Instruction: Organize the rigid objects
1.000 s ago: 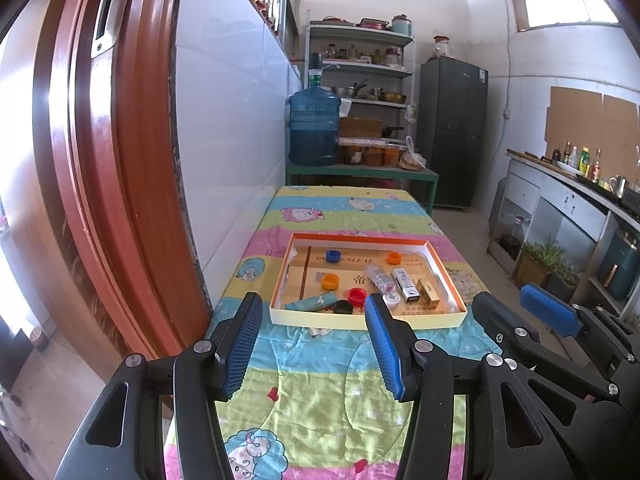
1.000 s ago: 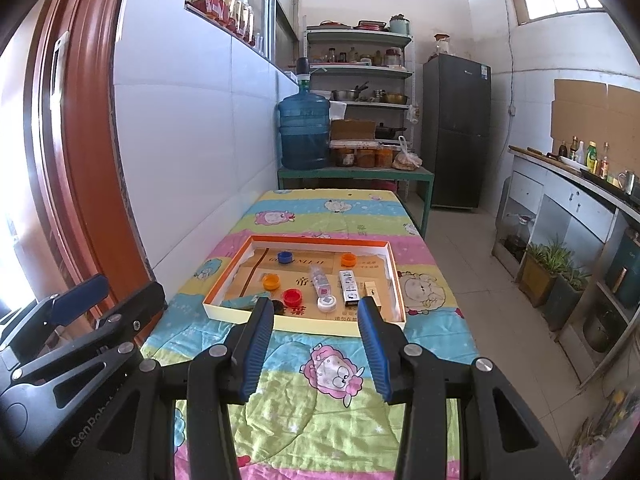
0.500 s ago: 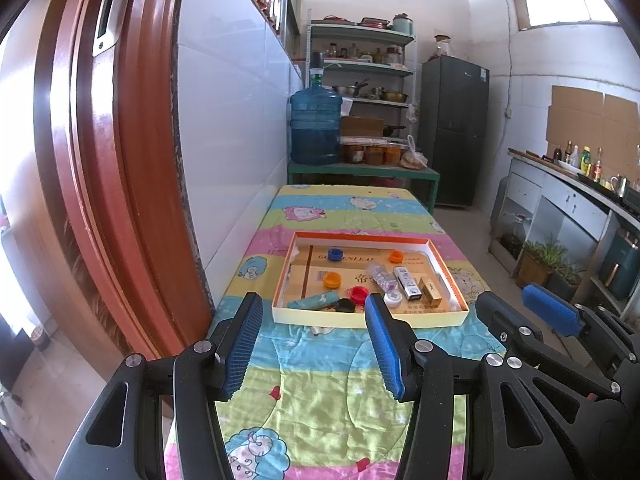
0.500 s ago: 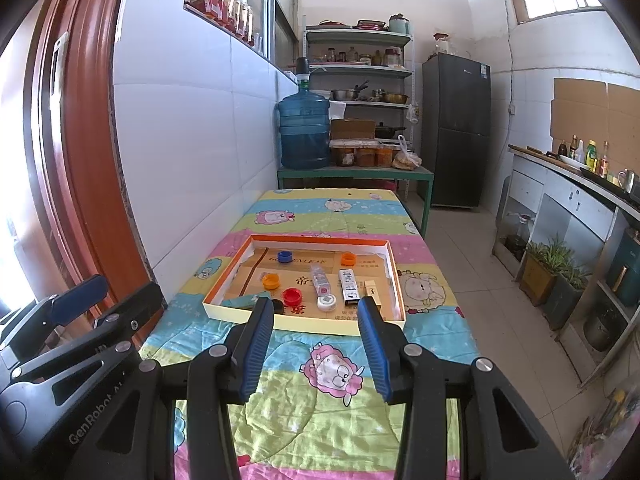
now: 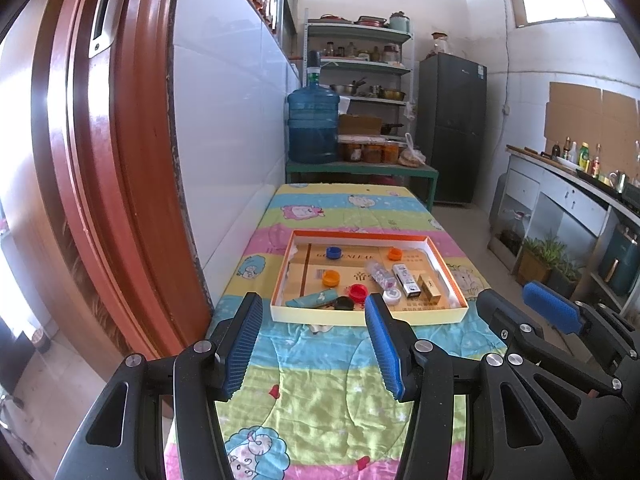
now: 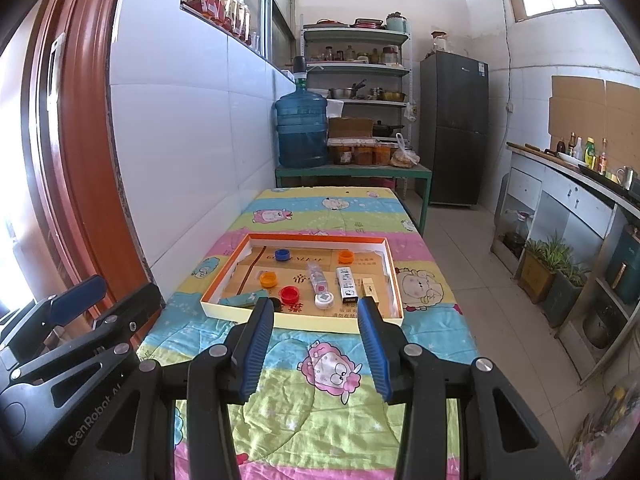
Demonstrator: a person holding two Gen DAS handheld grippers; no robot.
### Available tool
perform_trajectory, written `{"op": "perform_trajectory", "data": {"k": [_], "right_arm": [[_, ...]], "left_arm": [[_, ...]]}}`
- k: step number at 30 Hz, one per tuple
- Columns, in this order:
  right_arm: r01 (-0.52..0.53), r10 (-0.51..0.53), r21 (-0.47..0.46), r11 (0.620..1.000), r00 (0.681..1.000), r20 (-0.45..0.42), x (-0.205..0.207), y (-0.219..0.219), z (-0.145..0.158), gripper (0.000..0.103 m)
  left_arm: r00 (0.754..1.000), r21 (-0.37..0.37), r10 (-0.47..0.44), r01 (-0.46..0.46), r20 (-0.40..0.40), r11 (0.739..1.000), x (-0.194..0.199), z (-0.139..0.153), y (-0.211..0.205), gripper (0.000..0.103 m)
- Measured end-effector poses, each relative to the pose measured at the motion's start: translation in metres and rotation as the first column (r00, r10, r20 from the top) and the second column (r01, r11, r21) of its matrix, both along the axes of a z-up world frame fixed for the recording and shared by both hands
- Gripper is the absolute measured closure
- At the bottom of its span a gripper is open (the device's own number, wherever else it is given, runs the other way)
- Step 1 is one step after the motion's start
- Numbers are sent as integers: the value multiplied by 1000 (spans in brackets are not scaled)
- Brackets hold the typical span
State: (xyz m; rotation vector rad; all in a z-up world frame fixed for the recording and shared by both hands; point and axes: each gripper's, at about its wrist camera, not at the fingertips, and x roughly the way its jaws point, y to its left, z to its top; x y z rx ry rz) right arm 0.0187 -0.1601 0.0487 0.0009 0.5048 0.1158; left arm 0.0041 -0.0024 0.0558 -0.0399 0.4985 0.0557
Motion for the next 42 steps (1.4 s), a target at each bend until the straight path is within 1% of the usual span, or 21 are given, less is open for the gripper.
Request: {"op": "perform_trajectory", "data": {"k": [26, 42], "right_arm": [[1, -1, 0, 1000, 1000, 0, 1, 0, 1, 60], [5, -5, -4, 1000, 1000, 5, -3, 0, 0, 60]], "left_arm": [[1000, -6, -6, 6, -3, 1000, 0, -1, 0, 48], [1000, 15, 4, -4, -8, 1000, -1, -2, 1, 48]]}}
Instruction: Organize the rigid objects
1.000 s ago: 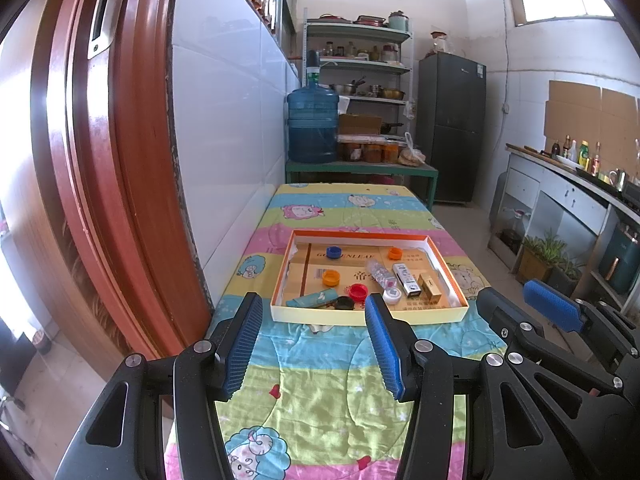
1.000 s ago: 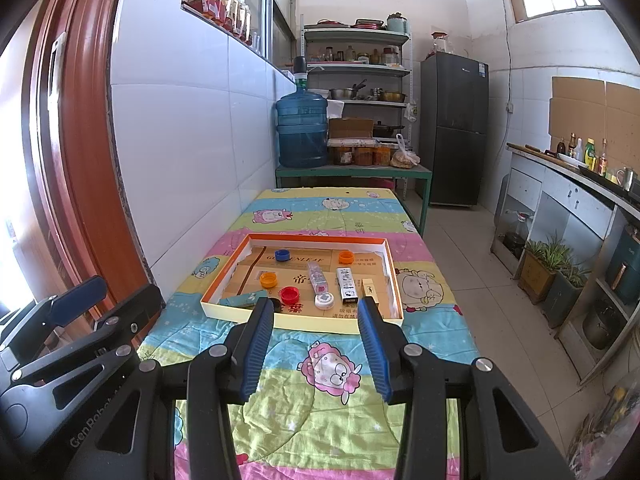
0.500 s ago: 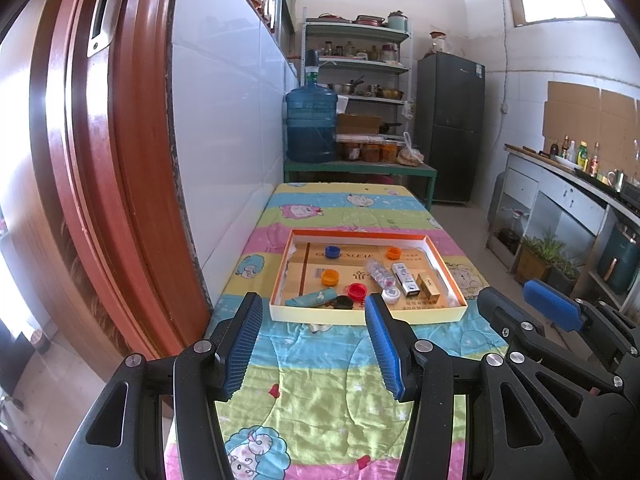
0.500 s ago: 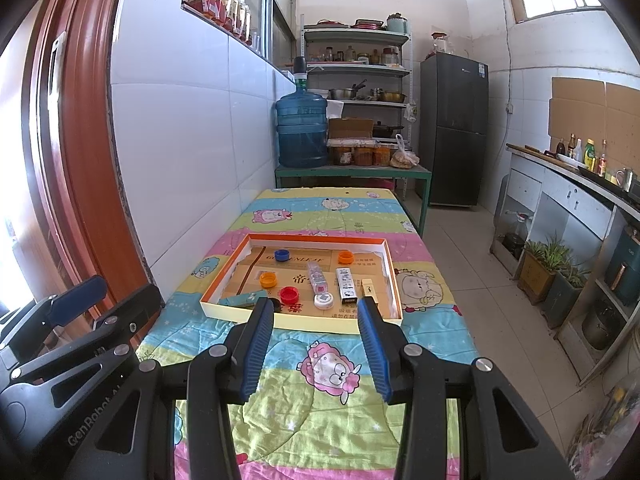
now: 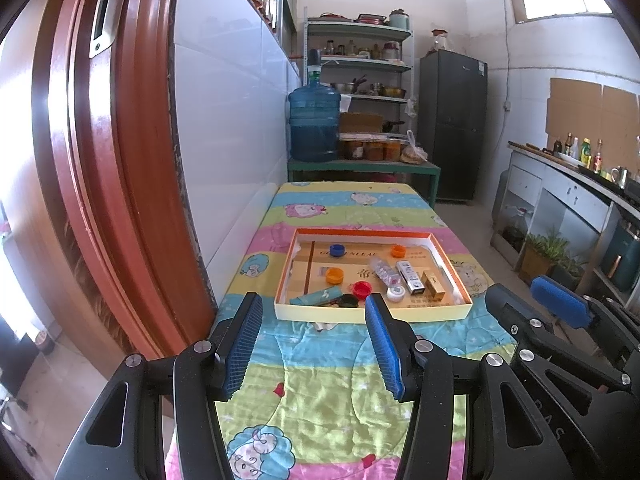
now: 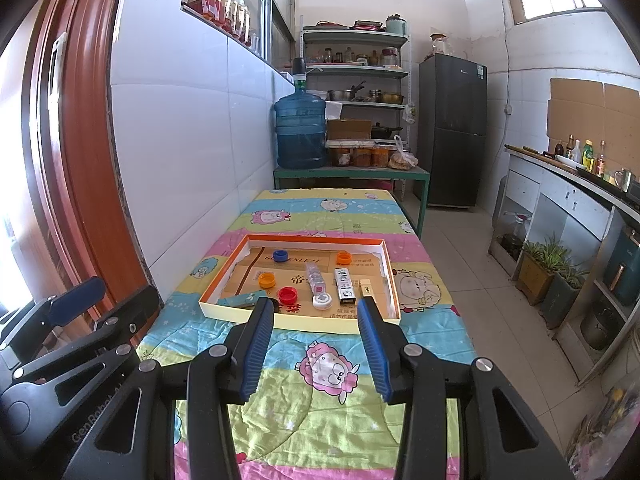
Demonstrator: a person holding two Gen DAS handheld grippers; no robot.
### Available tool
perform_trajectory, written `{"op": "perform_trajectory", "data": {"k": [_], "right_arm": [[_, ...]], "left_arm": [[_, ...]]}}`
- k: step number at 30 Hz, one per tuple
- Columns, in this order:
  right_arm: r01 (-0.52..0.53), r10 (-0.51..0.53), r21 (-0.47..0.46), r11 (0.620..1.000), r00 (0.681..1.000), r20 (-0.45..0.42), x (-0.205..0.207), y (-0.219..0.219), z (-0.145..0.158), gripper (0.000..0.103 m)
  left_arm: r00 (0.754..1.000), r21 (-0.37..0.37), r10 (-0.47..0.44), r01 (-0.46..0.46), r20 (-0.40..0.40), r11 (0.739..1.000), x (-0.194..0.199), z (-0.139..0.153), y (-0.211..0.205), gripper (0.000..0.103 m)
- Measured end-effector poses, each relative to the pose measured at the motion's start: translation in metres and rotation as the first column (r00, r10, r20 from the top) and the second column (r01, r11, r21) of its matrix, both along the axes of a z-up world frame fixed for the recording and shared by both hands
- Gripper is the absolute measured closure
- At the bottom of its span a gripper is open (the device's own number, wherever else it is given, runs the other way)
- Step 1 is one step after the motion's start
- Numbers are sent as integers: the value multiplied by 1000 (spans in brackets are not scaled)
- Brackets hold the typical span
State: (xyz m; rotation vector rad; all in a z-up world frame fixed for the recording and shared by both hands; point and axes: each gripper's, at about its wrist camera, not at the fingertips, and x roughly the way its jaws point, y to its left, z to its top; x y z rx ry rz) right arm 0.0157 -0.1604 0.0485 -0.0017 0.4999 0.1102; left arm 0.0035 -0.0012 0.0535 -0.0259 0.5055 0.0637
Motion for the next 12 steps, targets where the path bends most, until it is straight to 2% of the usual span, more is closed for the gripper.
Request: {"op": "perform_trajectory", "data": {"k": [12], "right_arm": [[-1, 1, 3, 1000, 1000, -4, 0, -1, 0, 60]], "left_arm": [[1000, -2, 1, -1, -1, 1000, 1, -1, 0, 48]]}}
